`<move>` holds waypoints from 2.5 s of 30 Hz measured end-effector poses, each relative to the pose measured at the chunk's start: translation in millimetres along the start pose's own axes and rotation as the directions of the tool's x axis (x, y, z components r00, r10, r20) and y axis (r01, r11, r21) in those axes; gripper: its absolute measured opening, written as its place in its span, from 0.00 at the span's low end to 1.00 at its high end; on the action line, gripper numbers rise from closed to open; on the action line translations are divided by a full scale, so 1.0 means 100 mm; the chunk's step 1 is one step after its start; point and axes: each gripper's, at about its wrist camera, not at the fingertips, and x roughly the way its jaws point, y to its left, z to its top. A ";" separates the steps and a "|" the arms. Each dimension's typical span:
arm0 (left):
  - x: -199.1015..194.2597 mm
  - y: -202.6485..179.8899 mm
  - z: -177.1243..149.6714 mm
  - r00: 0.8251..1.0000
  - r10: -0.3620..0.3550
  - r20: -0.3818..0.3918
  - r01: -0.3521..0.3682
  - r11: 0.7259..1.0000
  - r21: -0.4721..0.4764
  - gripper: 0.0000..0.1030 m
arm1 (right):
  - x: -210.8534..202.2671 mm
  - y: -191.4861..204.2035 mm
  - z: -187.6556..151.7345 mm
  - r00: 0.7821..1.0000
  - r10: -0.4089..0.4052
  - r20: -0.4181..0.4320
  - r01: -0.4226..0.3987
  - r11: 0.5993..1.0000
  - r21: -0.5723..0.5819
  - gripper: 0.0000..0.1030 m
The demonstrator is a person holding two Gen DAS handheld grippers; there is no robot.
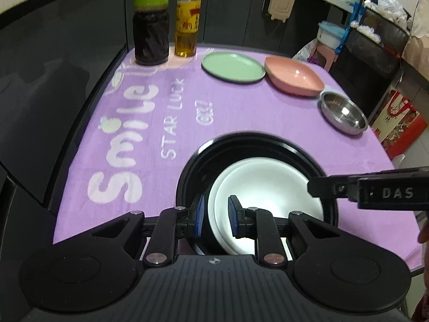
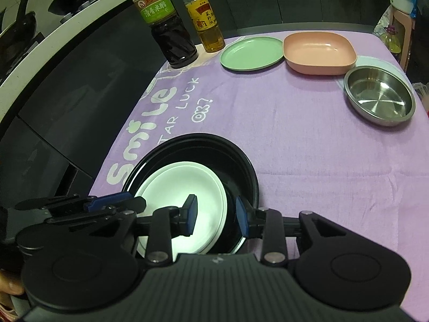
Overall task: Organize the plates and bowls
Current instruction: 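Open the right gripper and withdraw from the nested bowls, then move the right gripper toward the pale green plate rim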
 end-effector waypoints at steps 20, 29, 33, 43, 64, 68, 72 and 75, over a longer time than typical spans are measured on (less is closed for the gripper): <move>0.21 0.10 0.71 0.994 0.069 0.083 -0.069 0.998 -0.004 0.18 | 0.10 -0.33 0.41 0.999 -0.025 0.031 0.024 0.999 0.045 0.32; 0.52 0.10 0.90 0.997 0.060 0.039 -0.060 0.998 0.006 0.18 | 0.30 -0.43 0.64 0.999 0.041 0.028 -0.042 0.998 0.038 0.32; 0.64 0.11 1.04 0.997 0.064 0.039 -0.064 0.998 -0.003 0.18 | 0.42 -0.52 0.79 0.999 0.035 0.019 -0.036 0.997 0.064 0.32; 1.00 0.13 1.40 0.999 0.029 0.038 -0.028 0.999 -0.021 0.18 | 0.60 -0.67 1.29 0.999 0.028 0.041 -0.031 0.995 0.090 0.32; 2.08 0.42 1.94 0.994 -0.060 0.087 0.080 0.965 -0.249 0.18 | 1.44 -1.11 1.76 0.997 0.031 0.065 -0.054 0.916 0.399 0.32; 2.19 0.40 1.95 0.995 -0.054 0.082 0.073 0.965 -0.251 0.18 | 1.51 -1.14 1.76 0.997 -0.012 0.081 -0.025 0.899 0.437 0.32; 2.28 0.40 1.96 0.995 -0.066 0.074 0.083 0.962 -0.261 0.18 | 1.50 -1.12 1.78 0.993 -0.039 0.115 -0.015 0.899 0.437 0.32; 2.33 0.40 1.97 0.996 -0.060 0.068 0.076 0.963 -0.260 0.18 | 1.52 -1.08 1.80 0.991 -0.056 0.121 -0.001 0.904 0.427 0.32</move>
